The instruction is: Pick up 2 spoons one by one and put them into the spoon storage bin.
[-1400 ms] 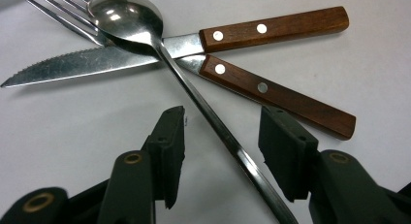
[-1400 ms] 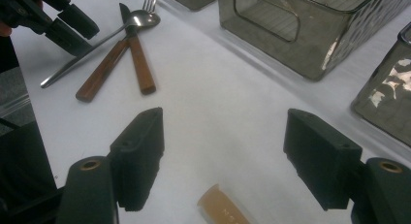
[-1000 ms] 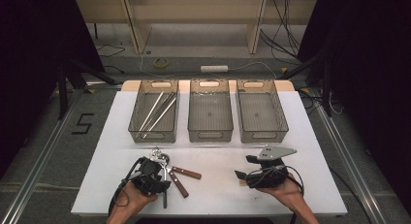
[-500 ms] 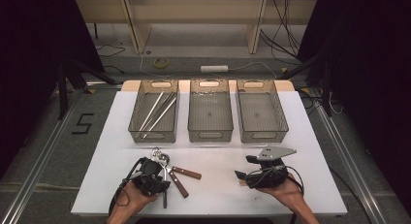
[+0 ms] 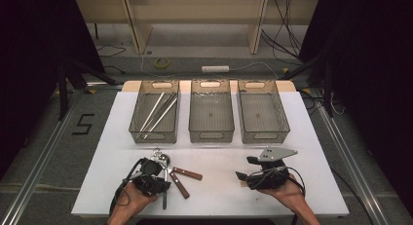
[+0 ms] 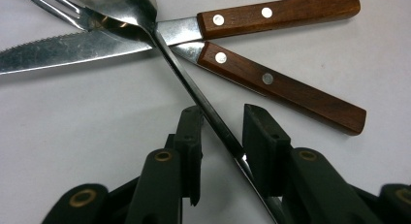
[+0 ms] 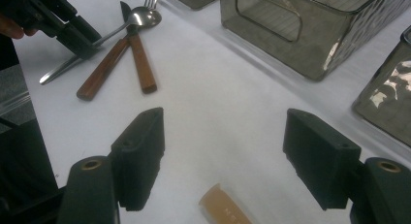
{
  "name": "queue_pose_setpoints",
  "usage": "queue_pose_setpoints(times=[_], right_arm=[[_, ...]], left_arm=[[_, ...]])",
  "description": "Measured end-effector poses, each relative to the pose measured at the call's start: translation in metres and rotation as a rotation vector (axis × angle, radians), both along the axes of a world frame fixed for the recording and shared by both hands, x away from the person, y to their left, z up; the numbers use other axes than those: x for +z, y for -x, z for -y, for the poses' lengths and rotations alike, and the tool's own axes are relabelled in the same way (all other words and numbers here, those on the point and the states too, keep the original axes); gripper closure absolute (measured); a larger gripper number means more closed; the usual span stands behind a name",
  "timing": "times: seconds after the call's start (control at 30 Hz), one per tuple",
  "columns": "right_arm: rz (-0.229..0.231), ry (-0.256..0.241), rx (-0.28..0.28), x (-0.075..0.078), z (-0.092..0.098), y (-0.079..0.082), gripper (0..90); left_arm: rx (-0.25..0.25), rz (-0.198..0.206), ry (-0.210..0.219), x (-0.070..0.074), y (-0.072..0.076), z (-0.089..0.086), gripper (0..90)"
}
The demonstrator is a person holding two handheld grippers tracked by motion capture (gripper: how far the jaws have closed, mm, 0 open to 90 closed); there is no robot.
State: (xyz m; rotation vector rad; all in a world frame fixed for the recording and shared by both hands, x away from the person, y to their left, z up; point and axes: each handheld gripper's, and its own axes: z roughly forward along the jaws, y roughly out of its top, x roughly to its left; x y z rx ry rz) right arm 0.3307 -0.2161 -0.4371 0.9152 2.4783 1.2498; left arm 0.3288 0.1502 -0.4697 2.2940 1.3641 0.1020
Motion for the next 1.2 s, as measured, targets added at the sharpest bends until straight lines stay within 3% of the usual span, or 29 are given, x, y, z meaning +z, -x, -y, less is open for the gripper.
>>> queue_pose_setpoints(times=[0.3,0.37,0.53,0.83,1.2], right_arm=[[-0.005,0.000,-0.001,-0.001,0.001,-0.001,32.5],[-0.003,0.001,-0.002,-0.001,0.001,-0.001,32.5],[-0.003,0.003,-0.001,-0.001,0.000,-0.001,32.6],[-0.003,0.013,0.009,-0.001,-0.002,0.000,32.6],[0.002,0.019,0.011,0.000,-0.004,0.001,32.7]], left_arm=[[0.020,-0.024,0.040,-0.001,-0.003,-0.001,78.1],[0.035,-0.043,0.077,-0.003,-0.004,-0.002,79.7],[0.048,-0.045,0.090,-0.003,-0.003,-0.002,84.9],[0.020,-0.023,0.095,-0.001,-0.002,-0.003,89.0],[-0.012,0.044,0.120,0.010,0.002,-0.006,89.2]])
